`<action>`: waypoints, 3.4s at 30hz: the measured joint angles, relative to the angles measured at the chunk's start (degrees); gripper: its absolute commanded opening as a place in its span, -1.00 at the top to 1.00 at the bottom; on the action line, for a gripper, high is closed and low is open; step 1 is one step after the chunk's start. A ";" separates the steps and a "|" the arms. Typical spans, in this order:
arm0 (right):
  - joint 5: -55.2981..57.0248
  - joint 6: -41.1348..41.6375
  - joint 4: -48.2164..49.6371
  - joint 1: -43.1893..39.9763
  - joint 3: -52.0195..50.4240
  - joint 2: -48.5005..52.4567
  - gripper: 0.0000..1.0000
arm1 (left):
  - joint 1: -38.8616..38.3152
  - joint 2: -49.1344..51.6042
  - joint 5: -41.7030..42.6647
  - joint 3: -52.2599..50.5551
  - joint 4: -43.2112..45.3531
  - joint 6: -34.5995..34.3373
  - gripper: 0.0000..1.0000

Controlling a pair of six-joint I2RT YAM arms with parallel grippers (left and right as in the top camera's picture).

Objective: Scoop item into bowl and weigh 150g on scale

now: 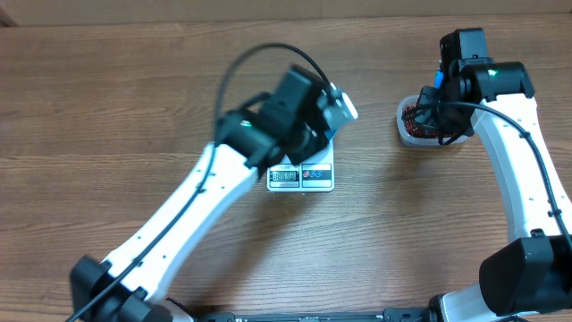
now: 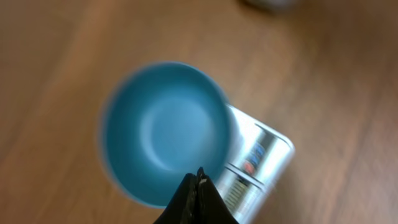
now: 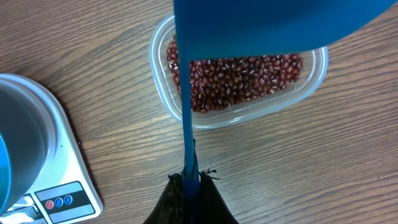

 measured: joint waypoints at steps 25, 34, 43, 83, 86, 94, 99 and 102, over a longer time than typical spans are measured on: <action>2.67 0.46 6.27 0.00 0.00 0.00 0.93 | 44.94 6.40 -2.58 0.35 21.77 -22.60 0.82; 3.04 0.44 6.16 0.02 0.00 0.00 0.93 | 44.96 6.64 -1.79 0.35 15.52 -24.74 0.81; 3.06 0.44 6.05 0.00 0.00 0.00 0.93 | 48.33 7.48 -2.03 0.46 0.33 -32.17 0.68; 3.06 0.46 7.39 0.02 0.00 1.70 0.93 | 49.44 20.98 -4.66 0.55 8.48 -33.88 -0.99; 3.06 0.44 6.40 0.02 0.00 1.70 0.93 | 49.44 20.98 -4.66 0.55 8.46 -33.88 -0.99; 3.08 0.24 5.38 0.02 0.00 1.70 0.93 | 49.44 20.98 -4.66 0.55 8.48 -33.88 -0.99; 3.26 -2.56 4.37 0.00 0.00 1.70 0.93 | 49.44 21.00 -4.66 0.55 8.48 -33.88 -0.99; 3.26 -3.37 4.90 0.02 0.00 1.73 0.93 | 49.44 20.98 -4.66 0.55 8.48 -33.88 -0.99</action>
